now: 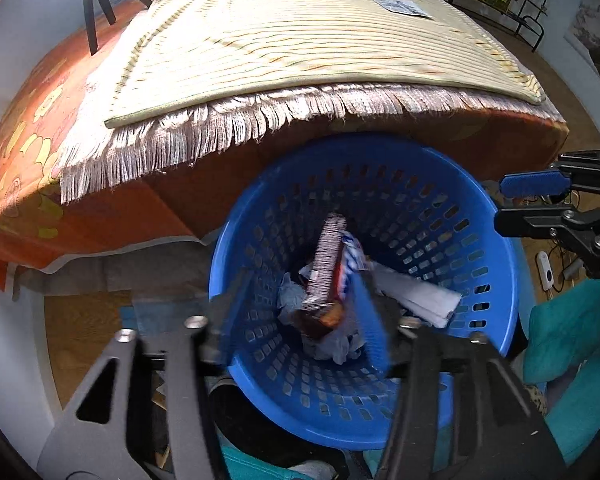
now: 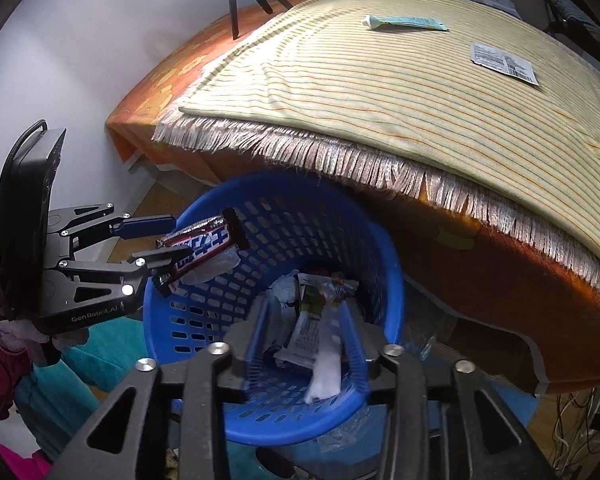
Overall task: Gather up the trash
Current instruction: 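Carry the chocolate bar and wrapper strip over the blue basket and open both grippers, then move both tools back over the blue tube and receipt packet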
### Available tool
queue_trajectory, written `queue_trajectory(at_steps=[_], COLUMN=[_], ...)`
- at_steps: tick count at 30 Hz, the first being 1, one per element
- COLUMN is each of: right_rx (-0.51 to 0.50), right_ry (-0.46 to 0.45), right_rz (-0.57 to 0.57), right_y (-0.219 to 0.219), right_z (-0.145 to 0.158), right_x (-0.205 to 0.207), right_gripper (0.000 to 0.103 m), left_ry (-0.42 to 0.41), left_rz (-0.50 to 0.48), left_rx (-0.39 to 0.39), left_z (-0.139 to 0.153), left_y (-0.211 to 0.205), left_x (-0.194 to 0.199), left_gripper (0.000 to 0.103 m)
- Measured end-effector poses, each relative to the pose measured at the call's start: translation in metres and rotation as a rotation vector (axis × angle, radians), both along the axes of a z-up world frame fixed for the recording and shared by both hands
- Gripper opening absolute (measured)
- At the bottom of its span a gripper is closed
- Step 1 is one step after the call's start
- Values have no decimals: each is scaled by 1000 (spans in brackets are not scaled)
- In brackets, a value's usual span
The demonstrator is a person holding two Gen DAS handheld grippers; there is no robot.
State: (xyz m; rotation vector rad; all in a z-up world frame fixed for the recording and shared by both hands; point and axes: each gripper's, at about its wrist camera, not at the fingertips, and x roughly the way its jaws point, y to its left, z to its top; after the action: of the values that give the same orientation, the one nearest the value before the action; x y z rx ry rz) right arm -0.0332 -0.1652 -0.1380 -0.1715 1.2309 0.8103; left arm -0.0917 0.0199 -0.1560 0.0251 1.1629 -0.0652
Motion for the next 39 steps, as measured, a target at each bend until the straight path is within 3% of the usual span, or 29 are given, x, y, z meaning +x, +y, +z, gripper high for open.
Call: queue_trajectory(at_steps=[10,19,30,39], right_rx=[-7,-13,-15,82], right_ry=[-29,-85,-112,-102], right_rz=[-18,-57,-140,-218], right_y=[-1,-9,-22,-38], right_z=[3,14,32,55], right_x=[1,4,34,75], right_gripper=[80,92,92,92], left_ry=[-4,-2,-58,-134], left_rz=[-5,9,13,-18], left_rx=[17,11,3,-39], left_z=[2,6,40,78], left_y=[-2,0,3,8], left_x=[2,10,46,81], left_gripper=[68,70,70,70])
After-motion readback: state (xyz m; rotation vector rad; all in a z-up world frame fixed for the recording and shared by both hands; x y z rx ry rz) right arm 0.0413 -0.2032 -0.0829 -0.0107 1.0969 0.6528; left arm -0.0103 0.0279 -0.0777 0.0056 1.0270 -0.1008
